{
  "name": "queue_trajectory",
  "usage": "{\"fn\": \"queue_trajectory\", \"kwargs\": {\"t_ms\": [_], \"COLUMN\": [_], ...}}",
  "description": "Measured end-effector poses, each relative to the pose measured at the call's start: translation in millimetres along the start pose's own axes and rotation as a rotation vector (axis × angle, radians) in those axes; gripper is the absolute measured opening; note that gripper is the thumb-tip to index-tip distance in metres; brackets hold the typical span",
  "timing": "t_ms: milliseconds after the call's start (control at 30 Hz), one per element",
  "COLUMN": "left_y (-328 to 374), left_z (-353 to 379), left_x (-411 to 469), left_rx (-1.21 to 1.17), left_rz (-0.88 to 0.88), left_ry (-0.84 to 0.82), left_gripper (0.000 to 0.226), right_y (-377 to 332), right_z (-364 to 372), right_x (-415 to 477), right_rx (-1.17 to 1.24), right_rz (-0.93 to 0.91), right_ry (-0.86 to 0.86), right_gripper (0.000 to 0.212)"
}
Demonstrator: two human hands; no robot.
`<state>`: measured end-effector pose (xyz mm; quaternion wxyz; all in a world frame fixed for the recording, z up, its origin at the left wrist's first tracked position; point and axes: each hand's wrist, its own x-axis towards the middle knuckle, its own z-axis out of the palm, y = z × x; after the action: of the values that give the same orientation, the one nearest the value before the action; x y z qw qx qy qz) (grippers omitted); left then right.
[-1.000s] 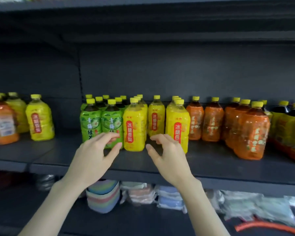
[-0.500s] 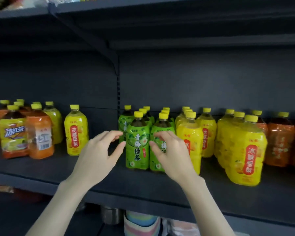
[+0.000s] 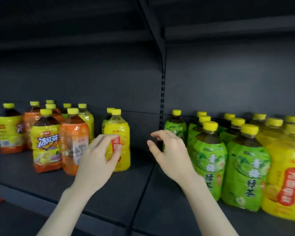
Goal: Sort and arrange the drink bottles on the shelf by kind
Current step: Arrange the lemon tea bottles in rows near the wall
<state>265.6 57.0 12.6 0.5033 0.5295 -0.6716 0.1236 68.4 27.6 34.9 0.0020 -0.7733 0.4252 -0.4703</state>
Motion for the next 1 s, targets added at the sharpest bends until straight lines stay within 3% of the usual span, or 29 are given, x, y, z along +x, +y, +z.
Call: {"fn": "queue_trajectory", "kwargs": {"t_ms": [233, 433, 600, 733, 867, 1000], "left_y": [-101, -154, -169, -176, -170, -164], "left_z": [7, 15, 15, 15, 29, 44], "left_x": [5, 17, 30, 40, 43, 51], "left_rx": [0.084, -0.085, -0.112, -0.171, -0.322, -0.645], "left_rz": [-0.029, -0.172, -0.273, -0.342, -0.324, -0.363], "left_ry": [0.215, 0.282, 0.233, 0.081, -0.005, -0.116], "left_gripper": [0.055, 0.089, 0.102, 0.119, 0.104, 0.085], "right_y": [-31, -44, -39, -29, -24, -26], "right_z": [96, 154, 176, 179, 175, 163], "right_x": [25, 41, 59, 62, 57, 52], "right_rx": [0.014, 0.028, 0.303, 0.388, 0.323, 0.296], "right_rz": [0.121, 0.252, 0.466, 0.545, 0.524, 0.509], "right_ry": [-0.009, 0.075, 0.063, 0.049, 0.088, 0.128], "right_gripper": [0.033, 0.064, 0.110, 0.112, 0.122, 0.100]}}
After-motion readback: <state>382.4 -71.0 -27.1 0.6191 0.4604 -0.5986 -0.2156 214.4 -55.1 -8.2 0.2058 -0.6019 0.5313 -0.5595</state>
